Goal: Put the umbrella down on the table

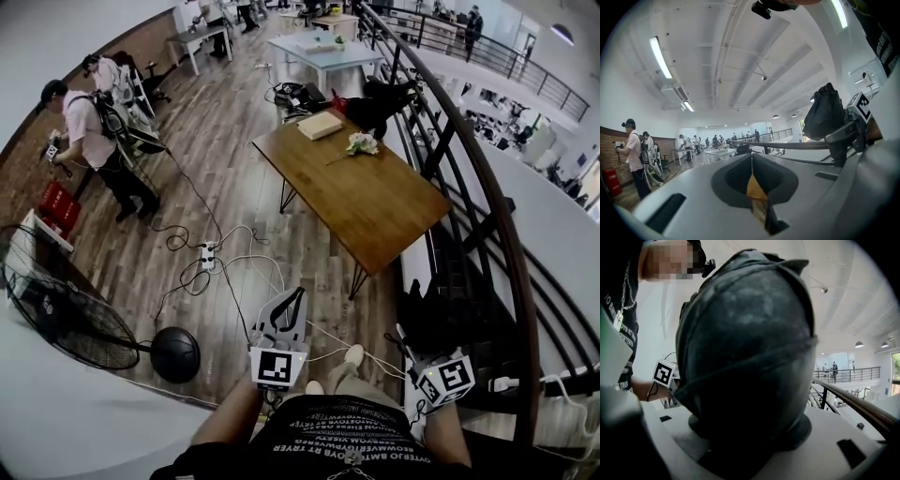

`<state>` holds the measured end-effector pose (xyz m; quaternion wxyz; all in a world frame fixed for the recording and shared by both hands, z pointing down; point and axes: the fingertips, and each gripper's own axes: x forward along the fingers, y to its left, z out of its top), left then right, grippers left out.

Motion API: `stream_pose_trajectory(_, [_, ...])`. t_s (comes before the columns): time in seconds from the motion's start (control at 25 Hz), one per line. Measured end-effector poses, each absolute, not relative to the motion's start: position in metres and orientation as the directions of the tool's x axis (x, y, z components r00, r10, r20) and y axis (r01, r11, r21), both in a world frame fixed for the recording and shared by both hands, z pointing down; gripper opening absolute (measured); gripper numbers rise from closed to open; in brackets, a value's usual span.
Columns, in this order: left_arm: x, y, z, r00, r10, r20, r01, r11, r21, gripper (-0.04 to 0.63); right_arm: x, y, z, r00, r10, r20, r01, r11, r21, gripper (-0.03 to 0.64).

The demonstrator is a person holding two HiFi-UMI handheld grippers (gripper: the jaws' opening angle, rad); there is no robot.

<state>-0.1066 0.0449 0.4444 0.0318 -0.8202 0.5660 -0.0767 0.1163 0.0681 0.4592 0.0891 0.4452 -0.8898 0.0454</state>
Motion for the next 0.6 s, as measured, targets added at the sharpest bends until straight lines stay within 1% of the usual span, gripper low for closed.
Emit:
stream_pose_trajectory(0.16, [-0.101, 0.026, 0.442, 0.341, -0.937, 0.067, -0.929, -0.347, -0.124, 0.029, 0.121, 0.045, 0.469, -0.599, -0.773, 0.209, -0.793, 0.609, -0.023, 0.278])
stream_pose_trajectory(0.6, [-0.07, -0.042, 0.452, 0.339, -0.936, 0.099, -0.925, -0.35, -0.145, 0.031, 0.146, -0.025, 0.476, -0.621, -0.749, 0.229, -0.774, 0.633, -0.027, 0.278])
